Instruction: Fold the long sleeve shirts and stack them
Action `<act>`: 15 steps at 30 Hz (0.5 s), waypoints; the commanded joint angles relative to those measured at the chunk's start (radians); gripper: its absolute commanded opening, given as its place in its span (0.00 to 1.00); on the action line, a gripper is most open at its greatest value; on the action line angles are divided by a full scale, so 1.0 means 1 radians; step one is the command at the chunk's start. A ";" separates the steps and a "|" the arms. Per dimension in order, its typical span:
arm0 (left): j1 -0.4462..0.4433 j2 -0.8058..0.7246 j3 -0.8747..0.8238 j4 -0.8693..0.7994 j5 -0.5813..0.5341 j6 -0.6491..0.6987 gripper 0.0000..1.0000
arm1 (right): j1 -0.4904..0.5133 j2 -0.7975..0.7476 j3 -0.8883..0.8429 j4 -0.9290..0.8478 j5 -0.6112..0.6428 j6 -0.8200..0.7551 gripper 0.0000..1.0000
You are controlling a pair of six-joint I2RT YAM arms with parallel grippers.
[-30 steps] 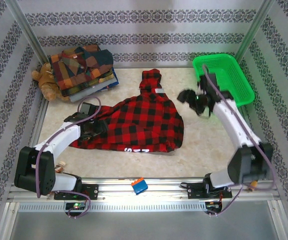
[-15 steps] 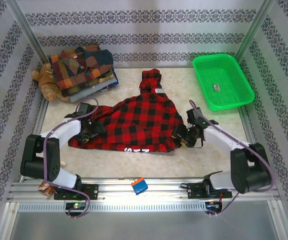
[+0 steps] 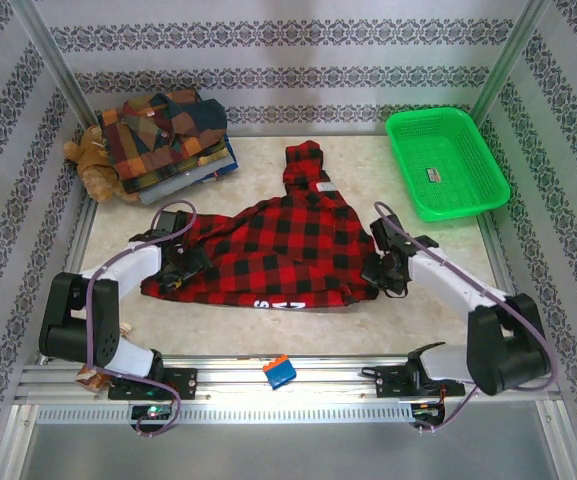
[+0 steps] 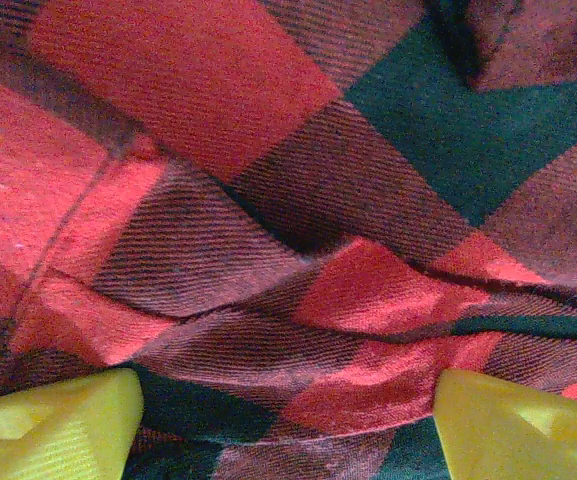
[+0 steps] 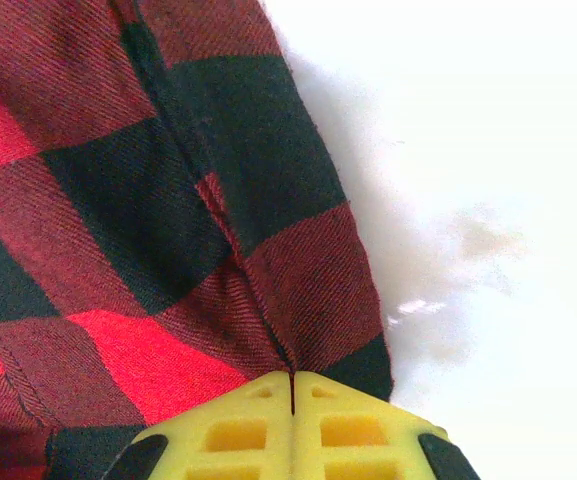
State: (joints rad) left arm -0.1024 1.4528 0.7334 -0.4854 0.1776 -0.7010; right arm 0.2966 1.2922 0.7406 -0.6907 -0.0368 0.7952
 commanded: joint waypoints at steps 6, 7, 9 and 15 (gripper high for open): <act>-0.029 -0.178 -0.132 -0.085 0.091 -0.124 0.76 | -0.033 -0.184 -0.023 -0.282 0.272 -0.070 0.00; -0.049 -0.215 -0.124 -0.104 0.096 -0.138 0.76 | -0.038 -0.181 -0.017 -0.292 0.281 -0.063 0.00; -0.079 -0.281 -0.092 -0.149 0.090 -0.158 0.77 | -0.043 -0.167 0.002 -0.319 0.313 -0.061 0.06; -0.085 -0.336 0.126 -0.275 0.017 -0.007 0.81 | -0.047 -0.235 0.008 -0.299 0.334 -0.039 0.46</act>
State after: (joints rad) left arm -0.1825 1.1202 0.7639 -0.6849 0.2405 -0.7933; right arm 0.2569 1.1069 0.7338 -0.9604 0.2325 0.7555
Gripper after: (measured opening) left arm 0.809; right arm 0.443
